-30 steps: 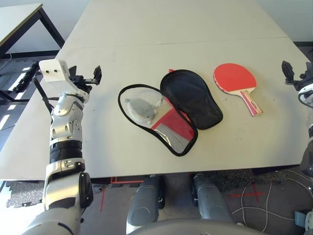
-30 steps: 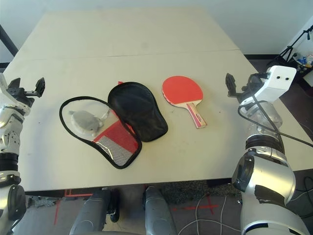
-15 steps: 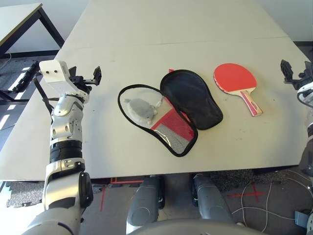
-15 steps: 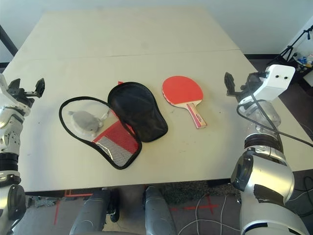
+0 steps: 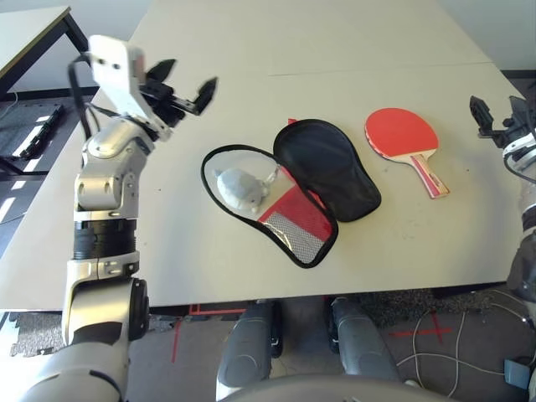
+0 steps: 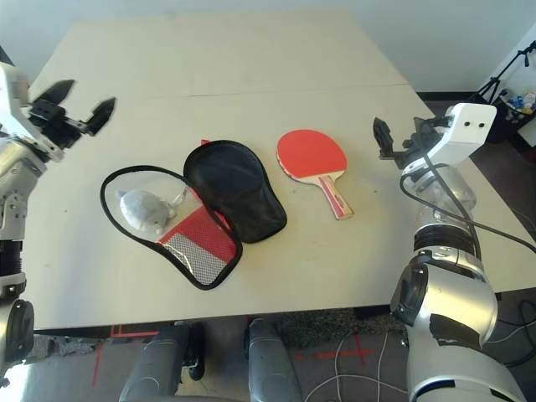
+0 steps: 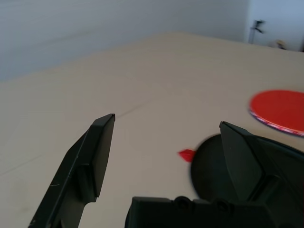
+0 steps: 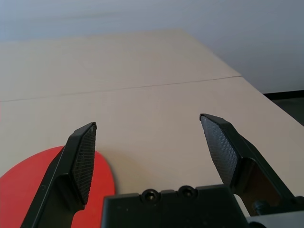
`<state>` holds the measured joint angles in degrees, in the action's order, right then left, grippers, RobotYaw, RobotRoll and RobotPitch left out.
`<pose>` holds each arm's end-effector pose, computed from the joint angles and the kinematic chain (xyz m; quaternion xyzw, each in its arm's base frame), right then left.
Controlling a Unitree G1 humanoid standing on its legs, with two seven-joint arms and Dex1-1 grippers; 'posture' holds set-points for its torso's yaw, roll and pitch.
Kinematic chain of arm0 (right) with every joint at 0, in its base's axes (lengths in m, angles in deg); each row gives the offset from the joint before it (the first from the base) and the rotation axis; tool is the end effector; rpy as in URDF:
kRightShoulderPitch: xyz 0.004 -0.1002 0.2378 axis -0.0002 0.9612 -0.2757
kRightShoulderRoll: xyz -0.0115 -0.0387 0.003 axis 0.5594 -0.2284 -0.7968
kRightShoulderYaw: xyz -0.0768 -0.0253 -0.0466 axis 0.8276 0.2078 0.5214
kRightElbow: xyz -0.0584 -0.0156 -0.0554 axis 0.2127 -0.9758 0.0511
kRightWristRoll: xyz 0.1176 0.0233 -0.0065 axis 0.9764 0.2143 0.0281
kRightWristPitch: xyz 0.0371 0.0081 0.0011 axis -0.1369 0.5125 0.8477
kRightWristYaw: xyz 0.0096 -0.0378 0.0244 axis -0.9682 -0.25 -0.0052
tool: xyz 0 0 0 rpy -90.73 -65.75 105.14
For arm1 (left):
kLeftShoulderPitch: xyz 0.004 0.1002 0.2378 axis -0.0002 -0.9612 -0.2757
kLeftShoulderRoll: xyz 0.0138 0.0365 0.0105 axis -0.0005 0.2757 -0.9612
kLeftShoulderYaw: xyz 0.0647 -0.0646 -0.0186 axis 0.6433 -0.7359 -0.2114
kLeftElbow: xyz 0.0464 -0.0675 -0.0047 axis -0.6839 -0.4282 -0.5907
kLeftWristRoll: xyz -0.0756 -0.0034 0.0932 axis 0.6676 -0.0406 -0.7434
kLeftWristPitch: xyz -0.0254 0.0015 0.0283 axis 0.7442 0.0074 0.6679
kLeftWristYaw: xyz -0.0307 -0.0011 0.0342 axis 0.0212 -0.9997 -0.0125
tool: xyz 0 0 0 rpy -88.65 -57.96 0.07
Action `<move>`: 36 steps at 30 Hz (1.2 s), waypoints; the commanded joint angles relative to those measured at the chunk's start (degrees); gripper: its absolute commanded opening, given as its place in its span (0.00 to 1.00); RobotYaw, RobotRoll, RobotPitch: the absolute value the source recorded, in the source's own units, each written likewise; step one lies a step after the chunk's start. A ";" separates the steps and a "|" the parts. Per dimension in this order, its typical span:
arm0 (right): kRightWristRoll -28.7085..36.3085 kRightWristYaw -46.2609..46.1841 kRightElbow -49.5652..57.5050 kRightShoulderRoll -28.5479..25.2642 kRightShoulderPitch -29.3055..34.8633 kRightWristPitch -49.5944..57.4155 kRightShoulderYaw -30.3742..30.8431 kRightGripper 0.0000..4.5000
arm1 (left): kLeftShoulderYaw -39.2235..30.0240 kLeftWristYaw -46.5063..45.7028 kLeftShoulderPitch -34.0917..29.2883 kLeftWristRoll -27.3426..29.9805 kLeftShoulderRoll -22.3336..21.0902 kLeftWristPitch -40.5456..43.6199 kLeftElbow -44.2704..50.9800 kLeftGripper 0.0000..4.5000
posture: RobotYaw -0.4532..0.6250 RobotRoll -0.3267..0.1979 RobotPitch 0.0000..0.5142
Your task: Store the ping-pong paddle in its case and zip it.
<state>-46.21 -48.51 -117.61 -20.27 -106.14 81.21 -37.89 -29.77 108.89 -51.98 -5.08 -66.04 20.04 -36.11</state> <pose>0.3158 -0.3465 0.1898 -0.0320 -0.0929 0.0284 0.9948 0.2956 0.2068 0.2455 0.1394 -0.1101 -0.3149 0.9324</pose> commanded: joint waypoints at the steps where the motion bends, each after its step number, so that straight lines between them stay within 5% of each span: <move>1: 0.33 0.92 8.57 0.19 2.77 8.80 2.14 1.00 | 3.39 3.56 -1.66 0.78 -0.07 3.19 3.75 1.00 | 0.36 0.62 0.31; 10: -0.04 2.17 41.02 -6.20 9.39 49.08 11.73 1.00 | 7.79 9.07 -3.74 -0.07 0.06 3.38 5.12 1.00 | 0.35 0.62 0.31; 17: 0.01 3.26 46.20 -10.09 4.76 72.15 18.26 1.00 | 8.95 8.85 -4.53 -1.34 1.19 2.97 5.77 1.00 | 0.34 0.62 0.30; 23: -1.72 4.40 41.35 -10.58 -0.50 78.96 25.57 1.00 | 9.47 9.12 -4.26 -1.78 1.71 3.01 5.84 1.00 | 0.34 0.62 0.30; 36: -7.62 3.47 25.78 -2.60 -7.81 74.22 32.39 1.00 | 11.46 9.00 -3.88 -2.97 3.41 3.88 7.35 1.00 | 0.36 0.62 0.30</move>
<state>-52.72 -44.85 -90.52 -23.26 -113.21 155.92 -6.53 -19.17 117.63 -55.50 -7.23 -62.35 23.22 -30.01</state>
